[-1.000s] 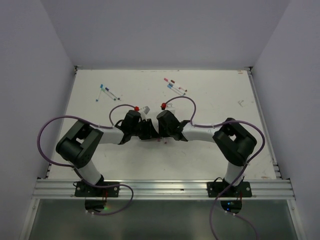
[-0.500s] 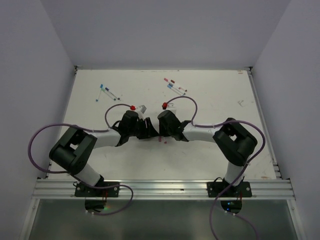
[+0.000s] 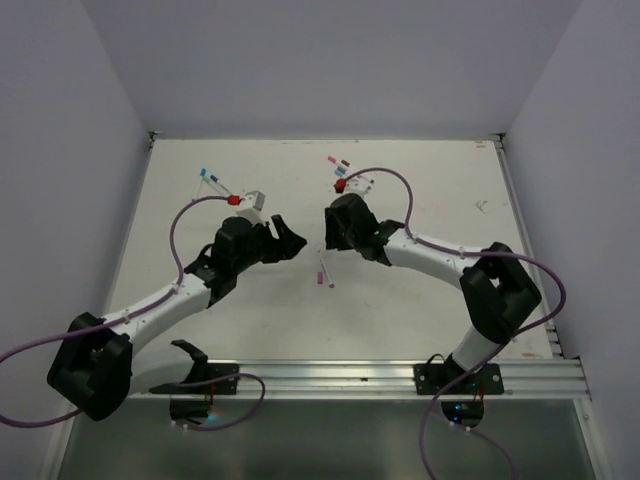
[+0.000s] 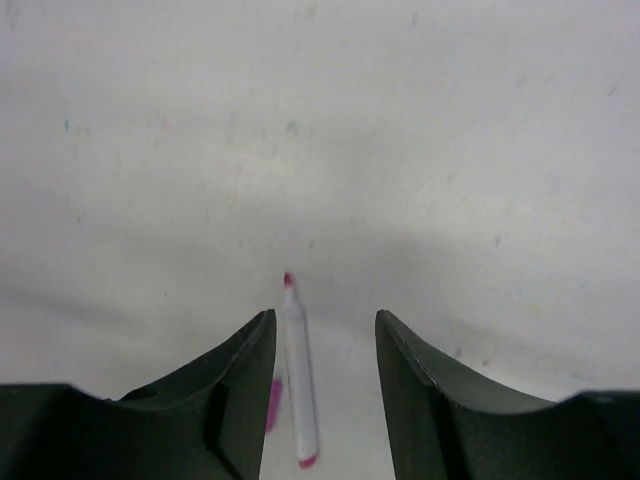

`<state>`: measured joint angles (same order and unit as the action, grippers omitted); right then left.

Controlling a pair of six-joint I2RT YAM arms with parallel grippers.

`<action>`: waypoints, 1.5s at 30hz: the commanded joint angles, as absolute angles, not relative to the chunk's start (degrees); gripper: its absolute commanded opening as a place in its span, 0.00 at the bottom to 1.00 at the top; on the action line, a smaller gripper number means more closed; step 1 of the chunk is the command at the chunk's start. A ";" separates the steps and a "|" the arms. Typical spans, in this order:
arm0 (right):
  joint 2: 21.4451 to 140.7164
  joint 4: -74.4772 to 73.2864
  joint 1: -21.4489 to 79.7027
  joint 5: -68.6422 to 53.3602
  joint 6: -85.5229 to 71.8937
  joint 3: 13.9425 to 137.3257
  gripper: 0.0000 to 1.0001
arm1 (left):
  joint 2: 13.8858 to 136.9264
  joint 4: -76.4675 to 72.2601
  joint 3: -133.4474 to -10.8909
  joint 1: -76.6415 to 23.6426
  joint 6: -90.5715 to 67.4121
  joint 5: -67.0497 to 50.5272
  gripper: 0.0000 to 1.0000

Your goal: Open the pen caps

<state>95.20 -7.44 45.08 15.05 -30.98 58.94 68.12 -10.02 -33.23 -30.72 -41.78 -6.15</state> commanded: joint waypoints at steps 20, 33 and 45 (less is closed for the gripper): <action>143.69 -28.30 19.16 9.06 -0.62 135.08 0.43 | 54.40 -17.49 -27.16 -28.83 -43.16 3.25 0.73; 142.74 -26.63 16.96 3.70 4.48 128.24 0.31 | 60.47 -23.03 -28.04 -27.34 -42.28 0.35 0.68; 141.95 -26.37 16.96 3.16 4.40 126.04 0.35 | 60.73 -23.99 -27.60 -23.91 -43.59 -2.55 0.69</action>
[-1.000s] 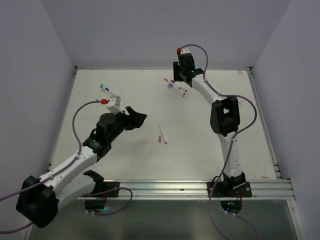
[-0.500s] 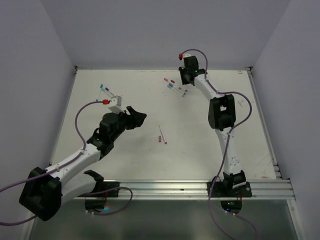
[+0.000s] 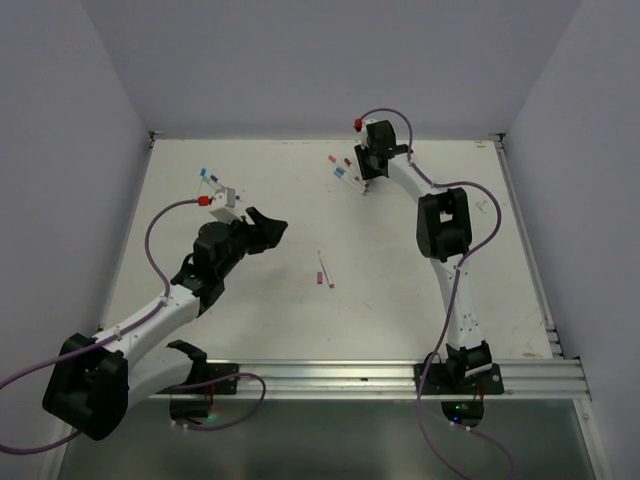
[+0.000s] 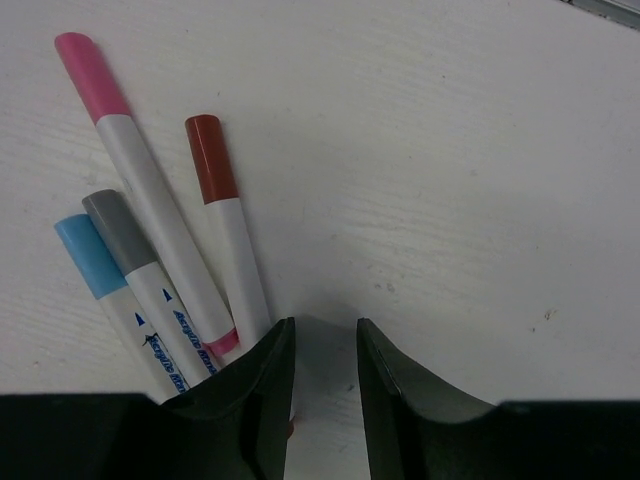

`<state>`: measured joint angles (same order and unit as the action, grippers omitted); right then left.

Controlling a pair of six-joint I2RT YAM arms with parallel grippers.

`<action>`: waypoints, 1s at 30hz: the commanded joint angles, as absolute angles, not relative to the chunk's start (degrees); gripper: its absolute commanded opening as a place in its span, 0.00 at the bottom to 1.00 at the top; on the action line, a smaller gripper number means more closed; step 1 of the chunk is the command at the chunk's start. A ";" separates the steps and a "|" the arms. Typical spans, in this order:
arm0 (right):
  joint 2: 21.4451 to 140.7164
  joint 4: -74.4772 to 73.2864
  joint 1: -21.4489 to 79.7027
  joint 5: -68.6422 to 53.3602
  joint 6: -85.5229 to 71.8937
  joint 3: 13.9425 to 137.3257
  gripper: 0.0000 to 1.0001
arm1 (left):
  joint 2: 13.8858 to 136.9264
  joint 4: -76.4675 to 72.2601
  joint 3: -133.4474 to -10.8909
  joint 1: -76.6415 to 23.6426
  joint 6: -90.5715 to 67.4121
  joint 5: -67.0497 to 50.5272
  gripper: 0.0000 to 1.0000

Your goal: Open the pen caps

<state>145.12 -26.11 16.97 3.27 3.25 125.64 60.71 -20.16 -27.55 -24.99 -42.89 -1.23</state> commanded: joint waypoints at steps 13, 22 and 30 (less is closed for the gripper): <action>135.79 -21.80 16.96 4.13 2.73 120.59 0.39 | 61.35 -24.08 -27.95 -23.73 -43.42 -3.52 0.69; 135.09 -21.36 16.96 1.32 2.37 118.65 0.39 | 61.08 -23.64 -27.77 -23.47 -44.12 -3.43 0.69; 135.70 -22.15 17.58 0.18 2.81 119.00 0.39 | 61.79 -23.99 -28.12 -23.29 -44.74 -4.22 0.70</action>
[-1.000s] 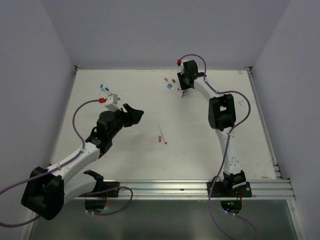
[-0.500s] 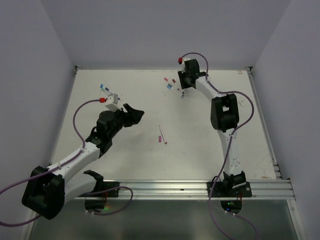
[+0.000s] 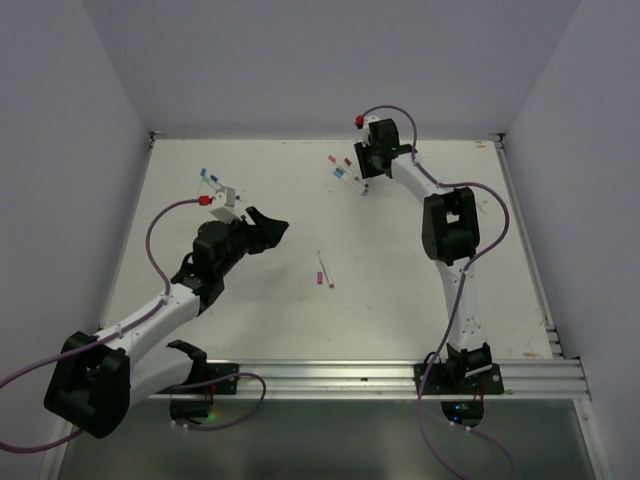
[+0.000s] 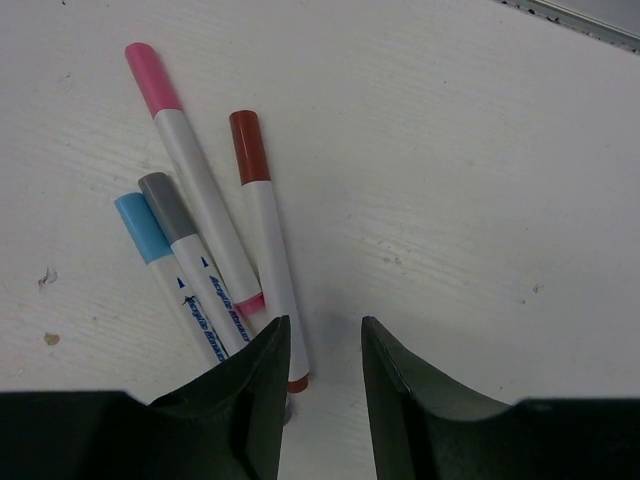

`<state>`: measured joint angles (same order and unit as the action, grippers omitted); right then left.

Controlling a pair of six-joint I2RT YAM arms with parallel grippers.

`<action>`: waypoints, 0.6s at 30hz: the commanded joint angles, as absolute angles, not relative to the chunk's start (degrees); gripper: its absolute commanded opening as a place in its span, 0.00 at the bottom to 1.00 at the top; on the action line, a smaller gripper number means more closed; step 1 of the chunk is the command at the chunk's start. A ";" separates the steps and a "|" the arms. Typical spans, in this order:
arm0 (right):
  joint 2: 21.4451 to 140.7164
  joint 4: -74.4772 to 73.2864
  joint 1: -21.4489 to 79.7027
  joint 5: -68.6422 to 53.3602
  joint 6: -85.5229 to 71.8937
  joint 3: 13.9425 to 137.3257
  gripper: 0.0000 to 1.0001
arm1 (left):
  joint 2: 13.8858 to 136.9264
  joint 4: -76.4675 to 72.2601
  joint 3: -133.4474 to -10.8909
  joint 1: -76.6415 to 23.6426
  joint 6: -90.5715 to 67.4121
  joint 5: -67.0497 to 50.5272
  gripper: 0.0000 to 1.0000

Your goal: Open the pen caps

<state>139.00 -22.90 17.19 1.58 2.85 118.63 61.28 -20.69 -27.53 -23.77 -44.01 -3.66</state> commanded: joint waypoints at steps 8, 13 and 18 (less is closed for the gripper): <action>138.07 -23.73 18.28 0.26 3.34 120.24 0.39 | 61.79 -23.38 -28.30 -23.20 -45.35 -3.43 0.71; 139.39 -24.78 18.72 0.26 3.69 121.02 0.39 | 63.62 -18.91 -31.98 -21.54 -45.70 -2.81 0.73; 141.50 -26.01 18.72 0.53 3.96 122.34 0.39 | 67.93 -13.02 -38.13 -18.11 -45.26 -3.69 0.75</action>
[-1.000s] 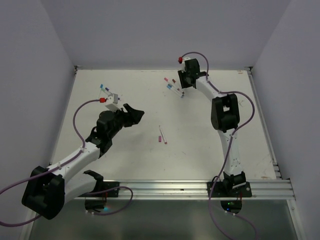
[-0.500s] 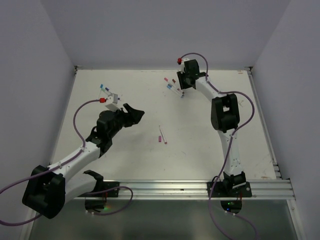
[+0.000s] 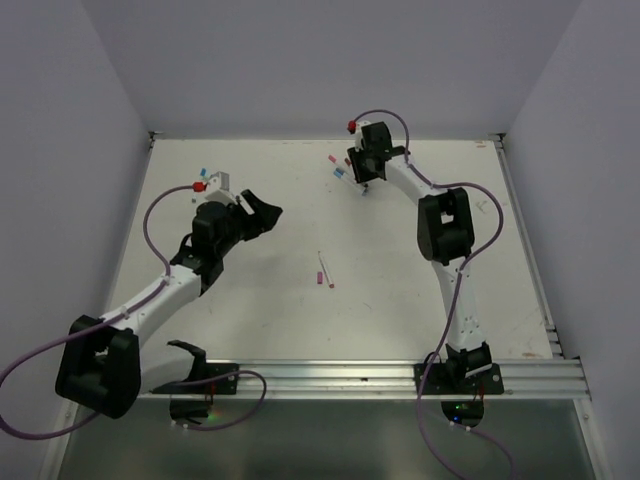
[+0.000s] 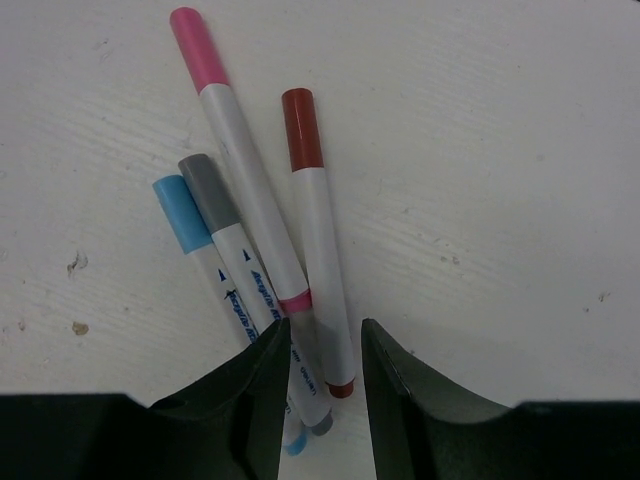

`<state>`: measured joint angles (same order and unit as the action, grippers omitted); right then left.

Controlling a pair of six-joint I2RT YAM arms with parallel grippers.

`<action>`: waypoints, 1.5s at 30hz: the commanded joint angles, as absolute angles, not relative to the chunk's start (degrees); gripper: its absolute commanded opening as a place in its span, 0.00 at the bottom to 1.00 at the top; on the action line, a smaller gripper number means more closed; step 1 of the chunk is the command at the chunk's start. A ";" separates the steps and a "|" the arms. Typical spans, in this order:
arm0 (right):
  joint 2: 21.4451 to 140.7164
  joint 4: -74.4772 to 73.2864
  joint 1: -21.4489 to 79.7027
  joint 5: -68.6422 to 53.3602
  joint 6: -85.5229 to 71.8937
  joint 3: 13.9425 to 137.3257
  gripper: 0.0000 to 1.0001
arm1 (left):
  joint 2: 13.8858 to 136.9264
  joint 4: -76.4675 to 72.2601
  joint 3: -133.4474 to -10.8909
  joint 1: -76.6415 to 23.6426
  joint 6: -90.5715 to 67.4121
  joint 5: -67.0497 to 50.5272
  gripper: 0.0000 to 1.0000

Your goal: Open the pen caps

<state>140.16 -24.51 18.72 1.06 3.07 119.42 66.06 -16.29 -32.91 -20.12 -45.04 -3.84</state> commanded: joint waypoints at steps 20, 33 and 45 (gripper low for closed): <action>144.41 -30.76 18.63 2.20 4.48 126.74 0.00 | 93.59 5.19 -64.24 -4.40 -37.62 -7.55 0.77; 141.77 -27.25 18.63 3.07 4.57 122.00 0.00 | 99.24 -1.29 -65.67 -1.32 -38.67 -13.26 0.69; 114.58 -16.79 19.16 7.94 -4.12 95.24 0.00 | 90.01 -17.13 -51.61 -4.21 -42.27 -32.16 0.57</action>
